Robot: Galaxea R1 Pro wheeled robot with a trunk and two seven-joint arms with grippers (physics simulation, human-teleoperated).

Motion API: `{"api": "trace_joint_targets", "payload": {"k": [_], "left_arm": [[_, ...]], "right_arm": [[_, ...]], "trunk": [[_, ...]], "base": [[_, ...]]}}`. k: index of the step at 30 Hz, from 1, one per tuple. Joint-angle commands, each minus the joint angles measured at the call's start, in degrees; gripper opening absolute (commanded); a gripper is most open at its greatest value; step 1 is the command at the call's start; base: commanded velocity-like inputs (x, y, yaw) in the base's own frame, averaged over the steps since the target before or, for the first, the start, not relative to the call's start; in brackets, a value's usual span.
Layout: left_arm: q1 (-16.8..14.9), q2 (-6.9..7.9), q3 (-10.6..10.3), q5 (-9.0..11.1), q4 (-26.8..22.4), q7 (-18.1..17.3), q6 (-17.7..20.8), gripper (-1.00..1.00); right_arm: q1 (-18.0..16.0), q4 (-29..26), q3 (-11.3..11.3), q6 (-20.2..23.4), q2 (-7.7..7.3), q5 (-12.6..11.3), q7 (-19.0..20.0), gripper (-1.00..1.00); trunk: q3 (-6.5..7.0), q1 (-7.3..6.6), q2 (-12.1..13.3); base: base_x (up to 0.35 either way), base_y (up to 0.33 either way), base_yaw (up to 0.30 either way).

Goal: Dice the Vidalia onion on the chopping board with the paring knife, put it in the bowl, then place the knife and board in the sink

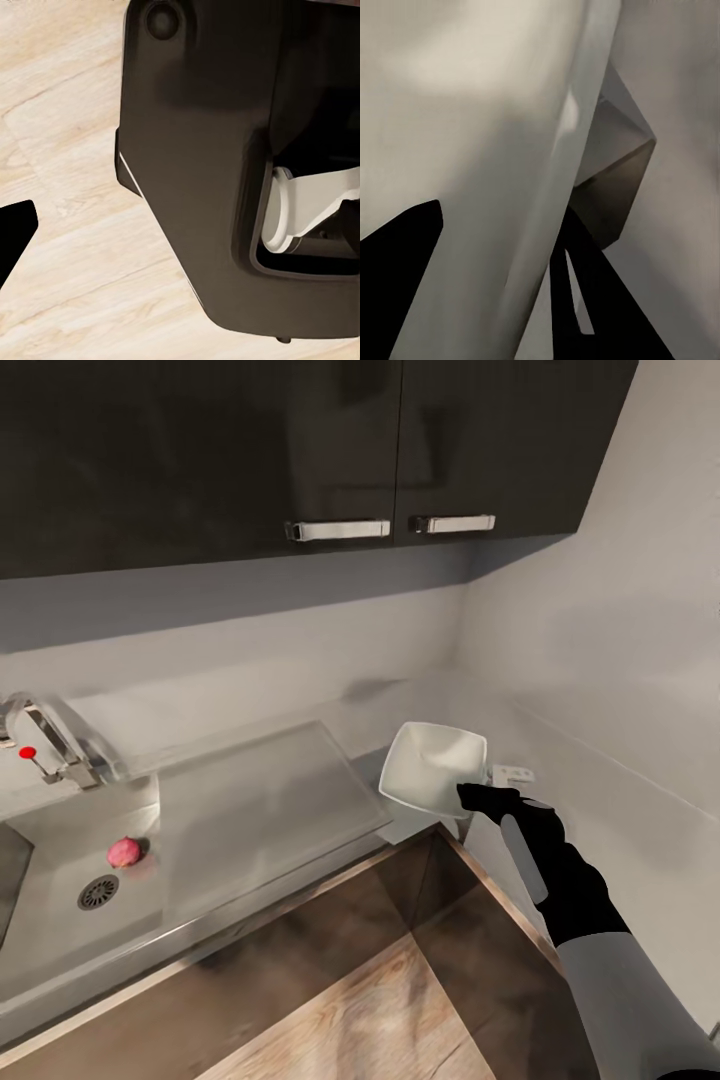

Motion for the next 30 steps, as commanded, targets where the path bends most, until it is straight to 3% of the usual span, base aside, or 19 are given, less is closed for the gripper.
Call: {"api": "trace_joint_targets", "payload": {"k": [1, 15, 30], "left_arm": [[0.0, -0.02, 0.0, 0.5, -0.1, 0.0, 0.0, 1.00], [0.0, -0.02, 0.0, 0.5, 0.1, 0.0, 0.0, 1.00], [0.0, -0.02, 0.0, 0.5, 0.1, 0.0, 0.0, 1.00]], "right_arm": [[0.0, -0.1, 0.2, 0.2, -0.06, -0.6, -0.6, -1.00], [0.0, -0.3, 0.2, 0.2, -0.02, -0.6, -0.6, -1.00], [0.0, -0.3, 0.2, 0.2, -0.01, -0.6, -0.6, -1.00]], "trunk": [[-0.08, 0.03, -0.1], [1.01, 0.03, -0.1], [2.06, 0.03, -0.1]], "base": [[0.000, 0.000, 0.000], [-0.040, 0.018, 0.016], [-0.227, 0.164, 0.202]]}}
